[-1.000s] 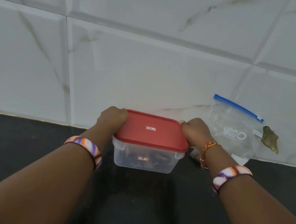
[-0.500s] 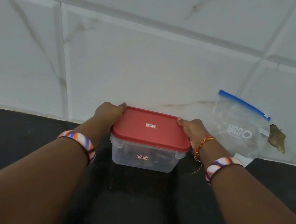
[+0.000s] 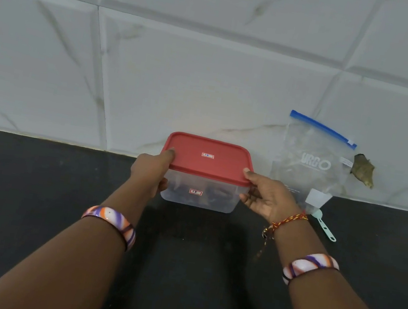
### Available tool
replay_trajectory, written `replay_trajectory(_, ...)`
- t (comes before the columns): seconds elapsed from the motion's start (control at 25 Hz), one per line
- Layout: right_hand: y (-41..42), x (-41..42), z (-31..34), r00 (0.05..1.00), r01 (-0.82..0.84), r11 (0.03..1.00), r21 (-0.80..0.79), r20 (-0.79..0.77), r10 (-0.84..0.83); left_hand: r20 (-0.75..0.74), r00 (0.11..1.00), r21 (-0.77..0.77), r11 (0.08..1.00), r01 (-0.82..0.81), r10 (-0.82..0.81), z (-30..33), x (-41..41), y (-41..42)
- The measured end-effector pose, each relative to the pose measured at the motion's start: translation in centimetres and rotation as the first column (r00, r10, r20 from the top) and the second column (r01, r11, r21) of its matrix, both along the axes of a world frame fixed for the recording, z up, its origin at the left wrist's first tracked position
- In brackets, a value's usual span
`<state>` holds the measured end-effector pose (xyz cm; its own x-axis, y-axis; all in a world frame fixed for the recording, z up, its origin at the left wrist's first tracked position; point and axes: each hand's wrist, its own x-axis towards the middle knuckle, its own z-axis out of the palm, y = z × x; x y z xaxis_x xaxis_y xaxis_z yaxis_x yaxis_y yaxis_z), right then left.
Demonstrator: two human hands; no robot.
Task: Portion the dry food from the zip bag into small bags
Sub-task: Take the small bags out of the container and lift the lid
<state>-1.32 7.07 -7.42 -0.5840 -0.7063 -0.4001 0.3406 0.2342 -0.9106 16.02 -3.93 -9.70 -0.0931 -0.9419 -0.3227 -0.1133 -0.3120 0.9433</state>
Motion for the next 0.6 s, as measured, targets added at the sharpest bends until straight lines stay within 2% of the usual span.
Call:
replay_trajectory(0.08,-0.4,-0.4,-0.4,0.999,0.031,0.999,-0.013,0.013,-0.031,0.016,0.997,-0.036,0.996,-0.076,0.076,-0.2,-0.2,0.3)
replay_trajectory(0.28,-1.8,-1.2,-1.5,0.996,0.067,0.998,0.008,-0.067,-0.066,0.110,0.968,-0.116,0.970,-0.212,0.225,-1.4,-0.8,-0.1)
replay_trajectory(0.6,-1.4,0.7,-1.1,0.971,0.120,0.992,0.038,-0.212,-0.109,0.133,0.976,-0.161,0.975,-0.152,0.174,-1.1,-1.0,2.2)
